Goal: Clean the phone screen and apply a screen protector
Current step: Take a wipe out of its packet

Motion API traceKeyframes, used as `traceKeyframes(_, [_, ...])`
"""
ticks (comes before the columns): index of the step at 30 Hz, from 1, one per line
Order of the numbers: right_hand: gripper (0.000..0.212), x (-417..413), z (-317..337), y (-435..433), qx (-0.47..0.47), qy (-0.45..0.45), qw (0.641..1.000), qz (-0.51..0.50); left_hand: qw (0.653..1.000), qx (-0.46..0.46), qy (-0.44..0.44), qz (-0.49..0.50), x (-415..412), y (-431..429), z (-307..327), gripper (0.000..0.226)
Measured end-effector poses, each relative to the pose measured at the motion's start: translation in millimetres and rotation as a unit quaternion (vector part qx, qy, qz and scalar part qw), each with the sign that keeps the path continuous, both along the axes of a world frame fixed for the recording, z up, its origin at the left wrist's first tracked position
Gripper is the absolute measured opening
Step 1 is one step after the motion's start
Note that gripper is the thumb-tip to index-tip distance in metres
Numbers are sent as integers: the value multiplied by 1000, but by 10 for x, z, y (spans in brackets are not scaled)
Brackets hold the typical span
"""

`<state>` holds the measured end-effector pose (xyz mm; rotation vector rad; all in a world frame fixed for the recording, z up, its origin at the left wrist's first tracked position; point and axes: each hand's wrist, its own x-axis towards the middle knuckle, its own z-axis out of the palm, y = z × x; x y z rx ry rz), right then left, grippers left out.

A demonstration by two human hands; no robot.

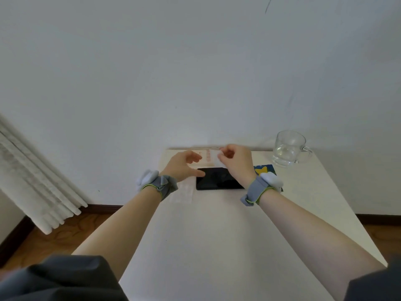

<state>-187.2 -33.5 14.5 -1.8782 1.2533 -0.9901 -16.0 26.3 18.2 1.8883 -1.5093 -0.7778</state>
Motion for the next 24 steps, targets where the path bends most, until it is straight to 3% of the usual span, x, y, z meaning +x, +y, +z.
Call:
traceKeyframes(6, [14, 0, -94, 128, -93, 209, 959, 167, 987, 81, -131, -44, -35, 49, -115, 82])
traceKeyframes(12, [51, -76, -116, 175, -131, 355, 893, 242, 983, 90, -156, -47, 24, 38, -188, 85])
traceKeyframes(14, [49, -103, -145, 189, -159, 410, 859, 263, 983, 87, -155, -39, 37, 36, -211, 84])
traceKeyframes(18, [40, -185, -183, 205, -178, 449, 826, 290, 979, 86, -181, -49, 5, 42, -187, 81])
traceKeyframes(24, [45, -249, -239, 235, -156, 477, 816, 287, 979, 91, -179, -47, -10, 42, -149, 78])
